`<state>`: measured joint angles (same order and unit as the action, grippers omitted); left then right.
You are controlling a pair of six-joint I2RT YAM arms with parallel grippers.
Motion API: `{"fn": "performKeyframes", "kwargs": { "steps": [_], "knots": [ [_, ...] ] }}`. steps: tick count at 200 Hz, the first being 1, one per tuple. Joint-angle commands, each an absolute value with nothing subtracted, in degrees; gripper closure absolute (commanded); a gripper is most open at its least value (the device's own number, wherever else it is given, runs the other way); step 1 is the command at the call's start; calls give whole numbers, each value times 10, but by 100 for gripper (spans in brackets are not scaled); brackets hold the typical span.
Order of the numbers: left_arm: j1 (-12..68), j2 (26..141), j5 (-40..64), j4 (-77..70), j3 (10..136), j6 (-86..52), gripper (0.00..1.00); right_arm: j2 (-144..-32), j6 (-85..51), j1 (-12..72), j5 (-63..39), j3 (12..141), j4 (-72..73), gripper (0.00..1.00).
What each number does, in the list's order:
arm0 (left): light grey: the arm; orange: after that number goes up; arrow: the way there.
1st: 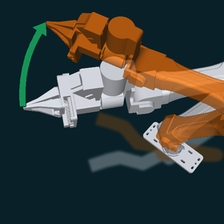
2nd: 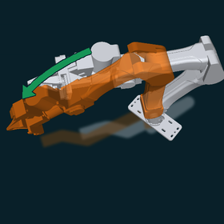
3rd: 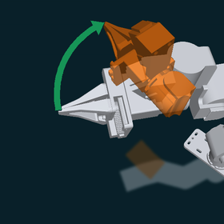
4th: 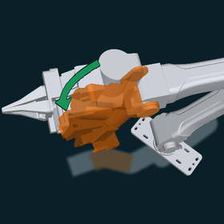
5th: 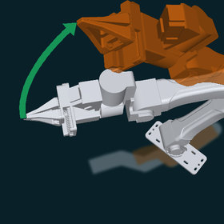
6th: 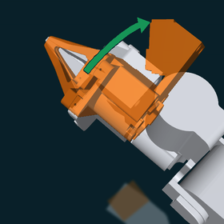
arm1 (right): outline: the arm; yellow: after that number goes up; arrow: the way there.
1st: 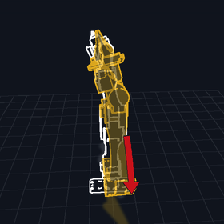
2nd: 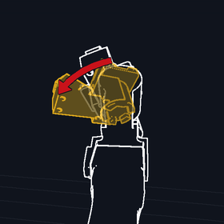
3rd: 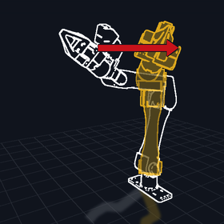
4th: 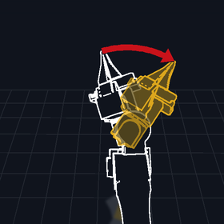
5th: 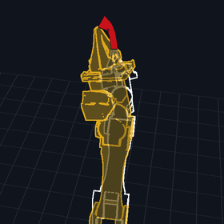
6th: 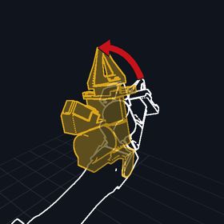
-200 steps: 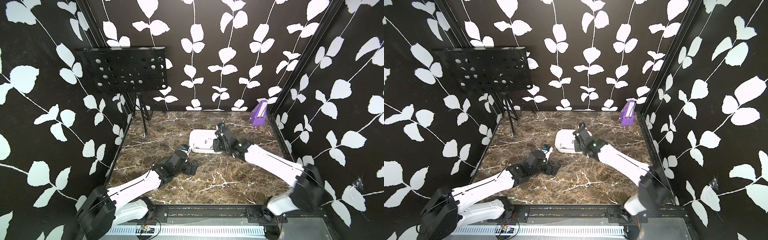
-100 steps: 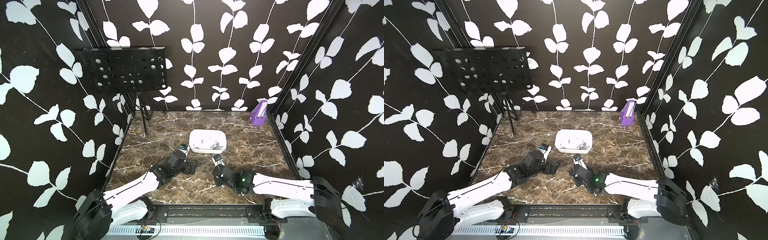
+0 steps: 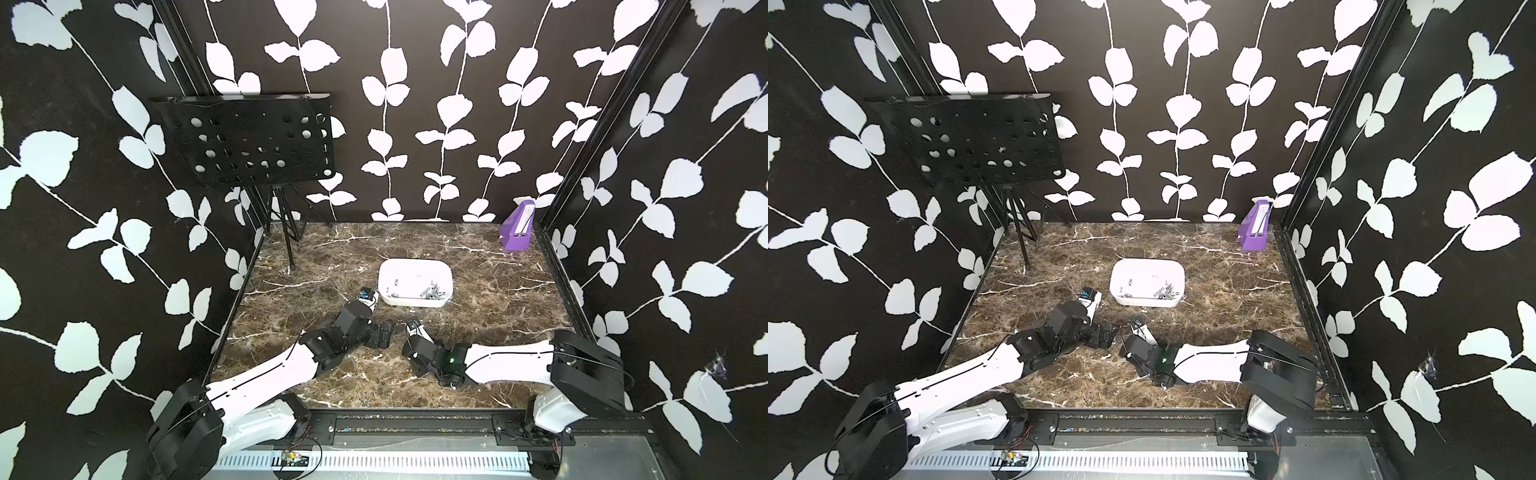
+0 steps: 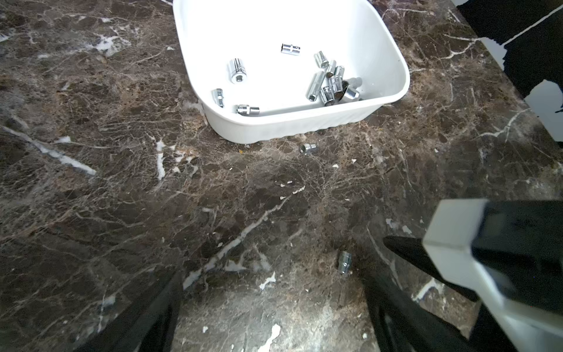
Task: Put the socket on the desktop into the storage box
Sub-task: Pick up the socket head from the center of the board.
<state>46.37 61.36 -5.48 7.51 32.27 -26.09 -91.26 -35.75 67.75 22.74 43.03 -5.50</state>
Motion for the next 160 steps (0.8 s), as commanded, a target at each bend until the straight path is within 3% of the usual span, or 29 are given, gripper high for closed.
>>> {"fn": "performKeyframes", "kwargs": {
  "steps": [1,108,160],
  "knots": [
    [466,600,-64,87,313,-264,6,-937,-349,681,244,458,-32,52],
    [467,594,-69,88,310,-266,6,-987,-350,679,232,469,-14,55],
    [466,593,-70,88,310,-266,6,-1000,-359,673,219,470,-11,65]
  ]
}}
